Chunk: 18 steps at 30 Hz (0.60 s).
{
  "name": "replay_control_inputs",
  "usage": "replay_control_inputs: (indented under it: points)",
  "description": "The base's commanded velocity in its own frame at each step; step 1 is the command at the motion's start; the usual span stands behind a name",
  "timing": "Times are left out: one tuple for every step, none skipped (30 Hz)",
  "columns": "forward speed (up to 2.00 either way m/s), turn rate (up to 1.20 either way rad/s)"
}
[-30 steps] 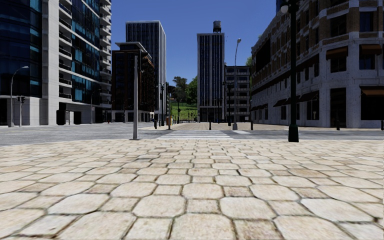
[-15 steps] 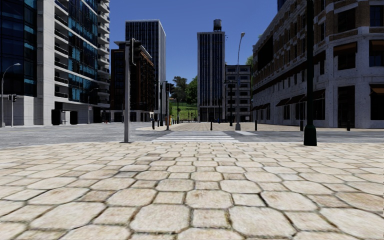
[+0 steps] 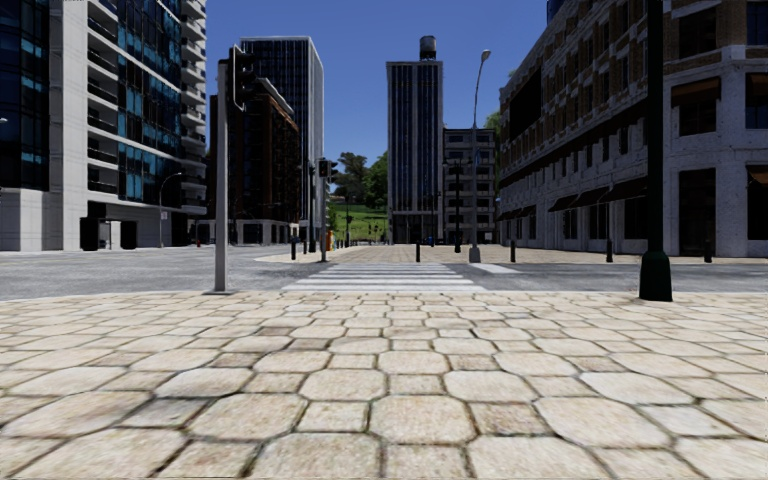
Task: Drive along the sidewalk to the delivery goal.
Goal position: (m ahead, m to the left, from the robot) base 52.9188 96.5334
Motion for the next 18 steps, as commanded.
replay_control_inputs:
  points:
    - [2.0,0.0]
    - [2.0,0.0]
    - [2.0,0.0]
    - [2.0,0.0]
    - [2.0,0.0]
    - [2.0,0.0]
    - [2.0,0.0]
    - [2.0,0.0]
    - [2.0,0.0]
    - [2.0,0.0]
    - [2.0,0.0]
    - [2.0,0.0]
    - [2.0,0.0]
    - [2.0,0.0]
    - [2.0,0.0]
    - [2.0,0.0]
    - [2.0,0.0]
    - [2.0,0.0]
